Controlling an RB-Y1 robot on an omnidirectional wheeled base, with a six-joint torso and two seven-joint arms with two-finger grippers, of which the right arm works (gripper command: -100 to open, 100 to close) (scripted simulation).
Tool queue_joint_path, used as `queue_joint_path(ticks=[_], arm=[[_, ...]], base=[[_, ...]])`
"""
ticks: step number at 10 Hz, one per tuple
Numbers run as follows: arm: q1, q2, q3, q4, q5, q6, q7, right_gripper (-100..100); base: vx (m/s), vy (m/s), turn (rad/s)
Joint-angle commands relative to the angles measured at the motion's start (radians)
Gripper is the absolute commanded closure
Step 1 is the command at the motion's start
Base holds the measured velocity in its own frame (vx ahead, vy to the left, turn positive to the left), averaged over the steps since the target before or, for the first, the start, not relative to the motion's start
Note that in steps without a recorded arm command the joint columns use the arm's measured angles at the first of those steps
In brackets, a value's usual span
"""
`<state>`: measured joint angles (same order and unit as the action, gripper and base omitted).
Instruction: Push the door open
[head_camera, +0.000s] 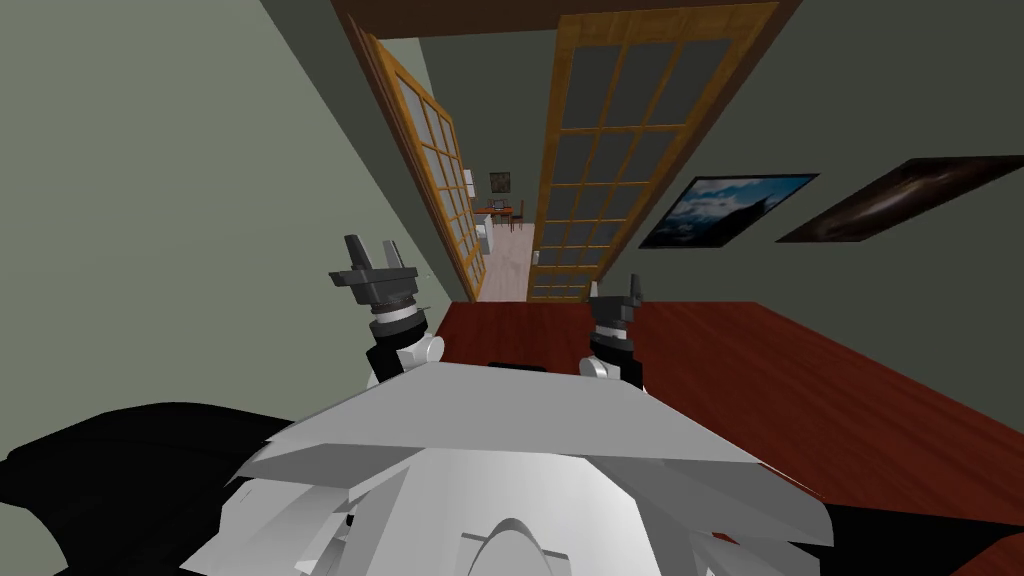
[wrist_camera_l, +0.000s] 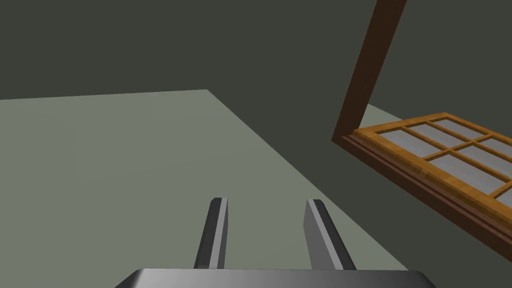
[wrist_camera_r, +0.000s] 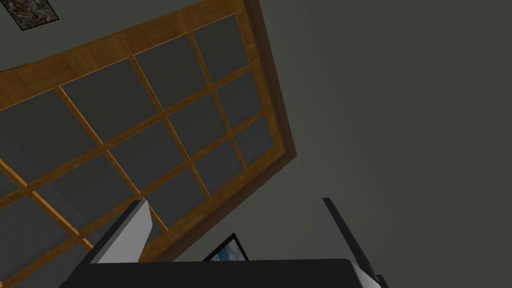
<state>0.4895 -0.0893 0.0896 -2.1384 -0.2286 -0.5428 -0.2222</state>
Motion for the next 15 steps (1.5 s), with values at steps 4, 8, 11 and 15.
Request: queue_joint_path(ticks=[4,8,11,15], arm=[[-0.016,-0.027,0.031,0.094,-0.089,-0.049,-0.080,-100],[-0.031,-0.046,0.056,0.170,-0.156,-0.087,-0.139,-100],[-0.043,-0.060,0.076,0.229,-0.208,-0.117,-0.185,-100],[-0.060,-0.080,0.104,0.312,-0.280,-0.158,-0.249,-100]], base=[[0.123,-0.006,0.122],[0.100,-0.012,0.101],[0.099,-0.010,0.113],[0.097,-0.019,0.122]])
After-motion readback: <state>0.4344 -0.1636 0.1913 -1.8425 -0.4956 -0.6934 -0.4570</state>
